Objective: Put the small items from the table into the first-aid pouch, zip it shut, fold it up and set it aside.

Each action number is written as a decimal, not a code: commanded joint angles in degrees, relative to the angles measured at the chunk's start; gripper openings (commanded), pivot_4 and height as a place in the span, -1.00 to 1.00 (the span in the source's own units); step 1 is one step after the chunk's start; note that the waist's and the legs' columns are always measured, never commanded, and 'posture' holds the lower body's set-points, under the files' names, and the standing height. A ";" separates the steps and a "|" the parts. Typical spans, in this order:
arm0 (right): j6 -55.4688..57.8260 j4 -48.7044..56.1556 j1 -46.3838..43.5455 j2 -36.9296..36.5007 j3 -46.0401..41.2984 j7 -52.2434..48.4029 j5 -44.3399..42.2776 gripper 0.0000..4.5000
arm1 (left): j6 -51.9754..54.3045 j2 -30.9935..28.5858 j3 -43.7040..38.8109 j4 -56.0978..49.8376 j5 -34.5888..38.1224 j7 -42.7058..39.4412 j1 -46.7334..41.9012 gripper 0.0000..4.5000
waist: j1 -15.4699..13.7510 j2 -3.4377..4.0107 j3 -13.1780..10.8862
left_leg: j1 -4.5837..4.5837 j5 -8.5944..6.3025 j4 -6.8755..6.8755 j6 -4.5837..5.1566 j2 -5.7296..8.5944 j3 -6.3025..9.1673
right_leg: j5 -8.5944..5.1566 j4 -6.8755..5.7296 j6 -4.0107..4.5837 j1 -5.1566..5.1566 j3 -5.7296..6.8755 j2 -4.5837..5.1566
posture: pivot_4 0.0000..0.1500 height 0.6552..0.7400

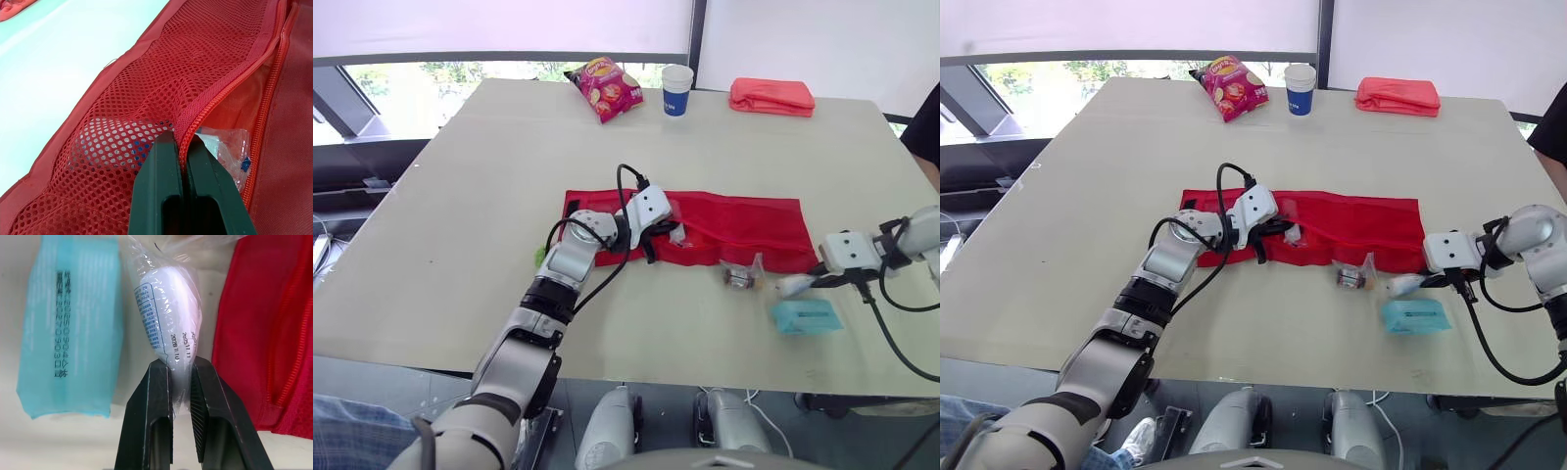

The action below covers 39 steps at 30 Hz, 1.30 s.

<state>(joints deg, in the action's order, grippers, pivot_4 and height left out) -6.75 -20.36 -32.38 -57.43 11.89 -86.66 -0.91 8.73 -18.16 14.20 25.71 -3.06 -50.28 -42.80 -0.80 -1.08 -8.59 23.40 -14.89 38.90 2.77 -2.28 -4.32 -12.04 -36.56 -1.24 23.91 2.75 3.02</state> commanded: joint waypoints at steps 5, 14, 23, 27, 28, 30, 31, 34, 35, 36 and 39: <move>43.27 34.21 11.05 -4.86 -14.37 9.18 -17.45 -0.99 | 1.87 0.94 -0.20 -2.27 1.49 -0.63 0.25 -1.00 | -0.03 0.06 0.03 | 0.04 -0.07 0.02 0.10 -0.02 0.13 | 0.00 -0.04 0.03 0.00 0.12 0.10 | 1.00 1.00; 94.87 60.38 8.94 20.21 -19.96 41.63 -26.77 -0.99 | 4.45 3.81 -0.25 -1.36 1.87 0.66 -1.00 -1.00 | -0.16 0.08 0.08 | 0.27 -0.15 0.14 0.23 0.00 0.27 | 0.00 -0.08 0.04 0.10 0.02 0.18 | 1.00 1.00; 99.25 52.54 6.04 39.33 -19.90 66.25 -31.88 -0.99 | 4.82 4.37 -0.11 -1.83 1.71 0.40 -1.00 -1.00 | 0.04 0.09 0.11 | 0.29 -0.19 0.16 0.32 0.07 0.25 | 0.00 -0.12 0.02 0.12 0.27 0.17 | 1.00 1.00; 99.25 47.65 4.61 46.64 -22.60 76.64 -33.99 -0.99 | 4.62 4.35 0.02 -2.25 1.61 0.24 -0.87 -1.00 | 0.03 0.10 0.11 | 0.30 -0.19 0.16 0.32 0.06 0.25 | 0.01 -0.13 0.01 0.12 0.26 0.12 | 1.00 1.00; 99.25 46.60 4.07 47.83 -23.33 78.74 -34.11 -0.99 | 4.57 4.30 0.10 -2.49 1.61 0.12 -0.73 -1.00 | 0.03 0.10 0.11 | 0.29 -0.19 0.16 0.32 0.07 0.25 | 0.01 -0.15 0.01 0.12 0.26 0.12 | 1.00 1.00; 99.25 44.46 2.63 49.66 -24.77 82.79 -34.30 -0.99 | 4.43 4.21 0.30 -2.79 1.55 -0.10 -0.48 -1.00 | 0.03 0.10 0.11 | 0.30 -0.19 0.16 0.32 0.07 0.24 | 0.01 -0.14 0.01 0.13 0.25 0.13 | 1.00 1.00; 99.25 43.28 1.92 50.29 -25.36 84.36 -34.90 -0.99 | 4.13 4.13 0.52 -2.87 1.42 -0.23 -0.36 -1.00 | 0.06 0.10 0.11 | 0.30 -0.19 0.16 0.32 0.07 0.24 | 0.01 -0.14 0.00 0.13 0.25 0.13 | 1.00 1.00; 99.25 39.03 -1.12 53.20 -27.16 88.62 -35.84 -0.99 | 3.35 4.24 1.14 -3.28 1.22 -0.41 -0.06 -1.00 | 0.24 0.11 0.11 | 0.28 -0.20 0.14 0.33 0.06 0.24 | 0.00 -0.14 0.00 0.13 0.24 0.10 | 1.00 1.00; 99.25 38.06 -2.07 53.81 -27.51 89.63 -35.95 -0.99 | 3.24 4.27 1.23 -3.35 1.22 -0.41 -0.02 -1.00 | 0.36 0.11 0.11 | 0.28 -0.20 0.13 0.33 0.06 0.24 | 0.00 -0.15 0.00 0.13 0.24 0.10 | 1.00 1.00; 99.25 37.25 -2.95 54.46 -28.06 90.59 -36.16 -0.99 | 3.08 4.22 1.33 -3.42 1.18 -0.47 0.06 -1.00 | 0.40 0.12 0.11 | 0.27 -0.20 0.13 0.33 0.05 0.24 | 0.00 -0.17 0.00 0.14 0.24 0.09 | 1.00 1.00; 99.25 33.97 -5.95 57.12 -30.77 93.50 -37.02 -0.99 | 2.58 4.01 1.73 -3.72 0.95 -0.56 0.45 -1.00 | 0.64 0.12 0.11 | 0.27 -0.20 0.11 0.33 0.04 0.24 | 0.00 -0.16 0.01 0.15 0.24 0.08 | 1.00 1.00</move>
<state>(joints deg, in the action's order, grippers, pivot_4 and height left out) 92.15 13.37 -36.67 -0.86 -17.37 5.68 -36.48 12.34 -14.63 14.65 24.25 -2.24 -49.94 -42.50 -0.16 -0.97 -8.48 23.69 -15.09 39.01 3.09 -2.24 -4.08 -12.03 -36.73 -1.23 24.06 2.99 3.11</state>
